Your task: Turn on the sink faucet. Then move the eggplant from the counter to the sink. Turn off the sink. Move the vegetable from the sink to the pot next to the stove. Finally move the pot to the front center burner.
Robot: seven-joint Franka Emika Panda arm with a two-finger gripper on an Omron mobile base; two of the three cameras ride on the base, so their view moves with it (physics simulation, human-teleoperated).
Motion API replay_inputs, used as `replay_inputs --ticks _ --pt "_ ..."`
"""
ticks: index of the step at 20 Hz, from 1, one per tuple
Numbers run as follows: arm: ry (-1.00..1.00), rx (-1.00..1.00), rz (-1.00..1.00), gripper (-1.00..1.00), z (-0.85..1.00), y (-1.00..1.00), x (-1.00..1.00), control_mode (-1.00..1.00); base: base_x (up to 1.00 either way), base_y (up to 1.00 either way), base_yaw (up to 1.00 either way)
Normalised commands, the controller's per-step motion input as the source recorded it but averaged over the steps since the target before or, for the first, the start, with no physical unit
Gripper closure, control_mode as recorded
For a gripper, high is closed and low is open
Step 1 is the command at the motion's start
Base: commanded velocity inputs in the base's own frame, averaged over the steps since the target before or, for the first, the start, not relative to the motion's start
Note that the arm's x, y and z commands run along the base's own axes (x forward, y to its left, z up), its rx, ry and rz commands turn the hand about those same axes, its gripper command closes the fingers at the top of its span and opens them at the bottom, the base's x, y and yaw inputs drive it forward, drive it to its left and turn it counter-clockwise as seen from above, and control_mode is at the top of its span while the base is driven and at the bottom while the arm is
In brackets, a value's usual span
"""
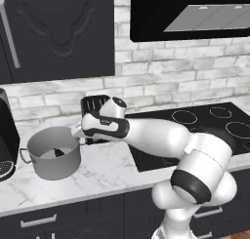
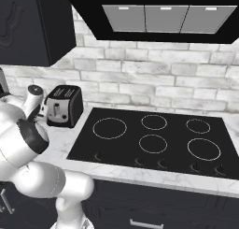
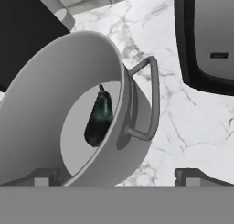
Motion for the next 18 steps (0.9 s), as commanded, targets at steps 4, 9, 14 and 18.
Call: replay_inputs --ticks 4,9,14,18 --pt "0.01 0.0 0.0 -1.0 -0.19 0.0 0.11 -1.0 0.0 0.0 0.0" --pt "0.03 0.0 0.0 -1.0 -0.04 0.09 0.14 -1.0 0.0 0.0 0.0" --pt "0.05 0.0 0.0 -1.0 -0.03 0.21 0.15 -1.0 0.0 0.0 0.0" --pt "0.01 0.0 0.0 -1.0 -0.19 0.14 0.19 -1.0 0.0 0.0 0.0"
